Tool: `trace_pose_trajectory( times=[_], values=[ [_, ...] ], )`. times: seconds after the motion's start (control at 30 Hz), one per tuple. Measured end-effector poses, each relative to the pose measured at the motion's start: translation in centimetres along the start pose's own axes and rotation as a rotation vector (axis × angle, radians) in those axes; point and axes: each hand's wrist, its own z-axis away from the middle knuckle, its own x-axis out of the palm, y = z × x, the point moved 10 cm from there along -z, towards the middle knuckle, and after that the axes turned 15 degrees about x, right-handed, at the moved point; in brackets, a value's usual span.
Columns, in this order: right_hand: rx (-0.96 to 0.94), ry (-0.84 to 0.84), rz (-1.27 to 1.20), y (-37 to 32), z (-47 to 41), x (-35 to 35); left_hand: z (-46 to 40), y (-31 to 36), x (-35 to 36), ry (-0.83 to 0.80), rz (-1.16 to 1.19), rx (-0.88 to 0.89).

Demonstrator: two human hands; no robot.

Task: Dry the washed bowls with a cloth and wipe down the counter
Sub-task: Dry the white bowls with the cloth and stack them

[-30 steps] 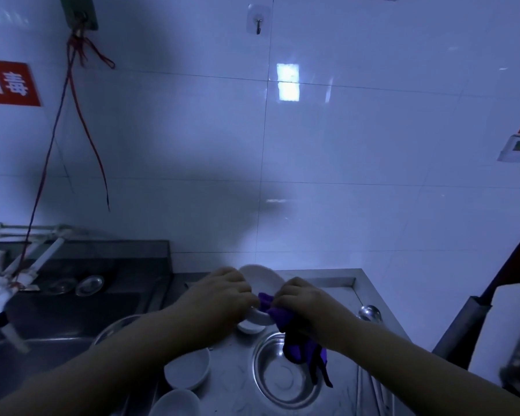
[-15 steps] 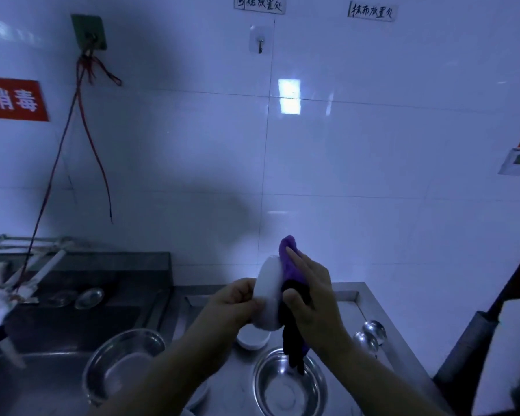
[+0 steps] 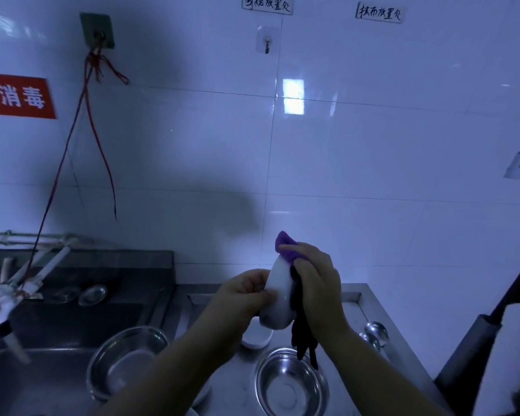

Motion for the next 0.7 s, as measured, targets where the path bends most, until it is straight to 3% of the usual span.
trace_pose_trajectory(
  times=[0.1,0.23,0.37,0.47,0.7],
  values=[
    [0.238,-0.036,-0.235,1.8,-1.0,0.2,-0.1,0.5,-0.2,0.014,0.112,0.019],
    [0.263,0.078,-0.21,3.1,0.0,0.1,-0.4,1.3,-1.1,0.117,0.35,0.03],
    [-0.048,0.233,0.215,1.7,2.3,0.5,-0.3,1.4,-2.1,0.195,0.453,0.017],
    [-0.274,0.286,0.393,-0.1,3.4,1.0,-0.1,1.1,-2.3,0.219,0.462,-0.002],
    [-0.592,0.059,0.503,-1.0,5.1,2.8,-0.8,1.4,-3.9,0.302,0.485,-0.035]
  ],
)
